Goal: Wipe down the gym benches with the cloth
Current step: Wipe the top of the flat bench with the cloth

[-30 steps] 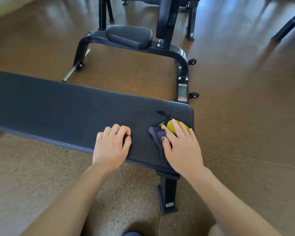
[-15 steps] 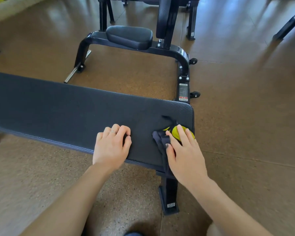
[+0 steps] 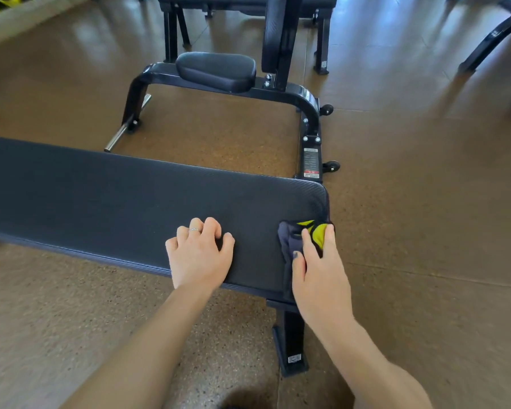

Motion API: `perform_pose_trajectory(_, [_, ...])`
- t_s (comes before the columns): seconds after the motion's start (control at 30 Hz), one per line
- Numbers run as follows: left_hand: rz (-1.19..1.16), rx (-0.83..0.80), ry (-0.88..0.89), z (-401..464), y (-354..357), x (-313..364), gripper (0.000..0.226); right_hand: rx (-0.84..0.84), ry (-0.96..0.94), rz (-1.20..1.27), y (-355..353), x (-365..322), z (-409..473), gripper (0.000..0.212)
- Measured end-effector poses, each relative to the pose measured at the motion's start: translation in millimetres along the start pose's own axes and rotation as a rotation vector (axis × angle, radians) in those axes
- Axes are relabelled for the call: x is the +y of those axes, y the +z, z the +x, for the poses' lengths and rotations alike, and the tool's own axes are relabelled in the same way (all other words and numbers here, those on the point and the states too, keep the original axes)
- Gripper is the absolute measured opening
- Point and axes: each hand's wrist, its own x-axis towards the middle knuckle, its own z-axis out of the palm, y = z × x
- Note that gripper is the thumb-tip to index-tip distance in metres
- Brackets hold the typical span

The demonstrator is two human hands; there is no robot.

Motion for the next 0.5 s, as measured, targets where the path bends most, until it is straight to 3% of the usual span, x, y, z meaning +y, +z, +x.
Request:
perform_pose_trajectory(0.13, [-0.004, 0.034, -0.053, -0.9, 2.1, 6.0, 0.026, 0.031, -0.003, 0.043, -0.7, 3.5, 30.2, 0.054])
perform_pose_trajectory(0.33, [0.028, 0.079, -0.022, -2.1, 4.5, 6.9, 0.027, 0.048, 0.171, 0.188, -11.3, 1.5, 130.8, 0.054])
perform_pose_trajectory(0.5, [0.043, 0.089, -0.022, -4.0, 4.8, 8.4, 0.027, 0.000, 0.247, 0.458, -16.5, 10.7, 55.9, 0.055])
